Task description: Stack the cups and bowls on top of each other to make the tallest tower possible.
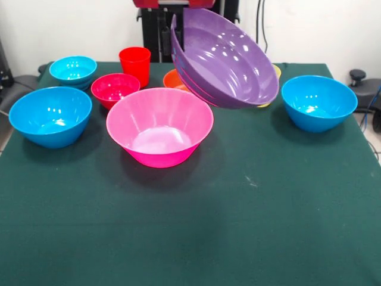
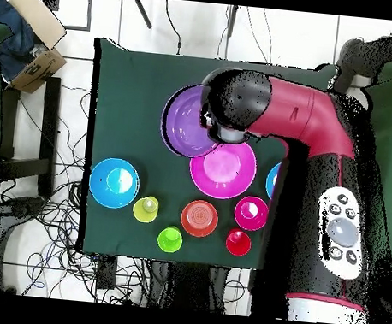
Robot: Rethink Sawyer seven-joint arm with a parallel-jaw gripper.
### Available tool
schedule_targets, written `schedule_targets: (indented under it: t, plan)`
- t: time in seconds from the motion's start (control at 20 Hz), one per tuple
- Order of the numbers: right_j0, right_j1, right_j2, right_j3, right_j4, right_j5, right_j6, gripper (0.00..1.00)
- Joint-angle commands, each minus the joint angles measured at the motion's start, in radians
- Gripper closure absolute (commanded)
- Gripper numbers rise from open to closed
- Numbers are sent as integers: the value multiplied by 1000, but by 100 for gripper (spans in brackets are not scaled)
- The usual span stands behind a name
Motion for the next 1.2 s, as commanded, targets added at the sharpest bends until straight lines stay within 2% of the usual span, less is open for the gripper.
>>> schedule_targets:
  t: [0.05, 0.35, 0.7, 1.2]
  plan:
    - [-50, 27, 133, 118, -74, -51, -256, 100]
    - [-78, 31, 161, 119, -95, -43, -267, 100]
    - [-130, 28, 213, 97, -119, 12, -316, 100]
    - [-173, 29, 265, 127, -159, -12, -302, 100]
